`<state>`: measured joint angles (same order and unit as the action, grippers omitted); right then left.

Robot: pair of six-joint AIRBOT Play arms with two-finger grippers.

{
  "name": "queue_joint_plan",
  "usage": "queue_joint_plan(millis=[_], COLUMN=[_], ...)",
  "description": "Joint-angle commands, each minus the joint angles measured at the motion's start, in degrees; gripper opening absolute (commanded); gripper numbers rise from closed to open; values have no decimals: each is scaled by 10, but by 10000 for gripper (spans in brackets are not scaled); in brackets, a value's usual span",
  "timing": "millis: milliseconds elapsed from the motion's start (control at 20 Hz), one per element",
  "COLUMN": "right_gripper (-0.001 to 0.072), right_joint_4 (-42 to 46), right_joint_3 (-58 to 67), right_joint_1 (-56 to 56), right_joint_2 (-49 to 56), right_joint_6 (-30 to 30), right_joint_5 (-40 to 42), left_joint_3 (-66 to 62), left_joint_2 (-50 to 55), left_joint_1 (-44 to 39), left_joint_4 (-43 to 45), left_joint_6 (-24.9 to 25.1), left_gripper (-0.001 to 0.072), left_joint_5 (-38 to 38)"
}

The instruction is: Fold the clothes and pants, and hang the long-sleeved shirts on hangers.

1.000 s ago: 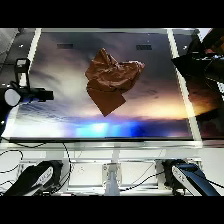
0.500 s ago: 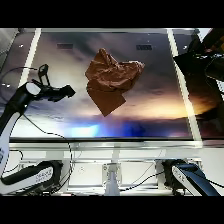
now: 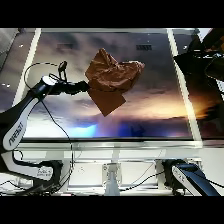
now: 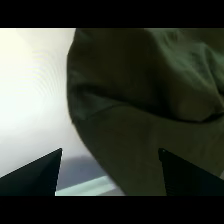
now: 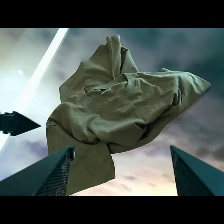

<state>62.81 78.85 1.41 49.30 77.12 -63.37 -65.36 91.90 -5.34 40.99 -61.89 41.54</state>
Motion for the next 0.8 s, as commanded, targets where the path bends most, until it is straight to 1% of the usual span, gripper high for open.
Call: queue_joint_plan(millis=[0,200,400,750], right_gripper=[690,690,690,690], right_joint_4=[1,2,2,2], right_joint_3=[0,0,0,0], right_joint_1=[0,0,0,0], right_joint_2=[0,0,0,0], right_joint_6=[0,0,0,0], right_joint_5=[0,-1,0,2], left_joint_3=[-35,-35,-35,-36], left_joint_2=[40,45,57,76], left_joint_1=[-11,-5,-5,-7], left_joint_4=[-11,25,22,18], left_joint_6=[19,19,19,20], left_gripper=[706,707,709,706], left_joint_5=[-3,-4,-32,-33])
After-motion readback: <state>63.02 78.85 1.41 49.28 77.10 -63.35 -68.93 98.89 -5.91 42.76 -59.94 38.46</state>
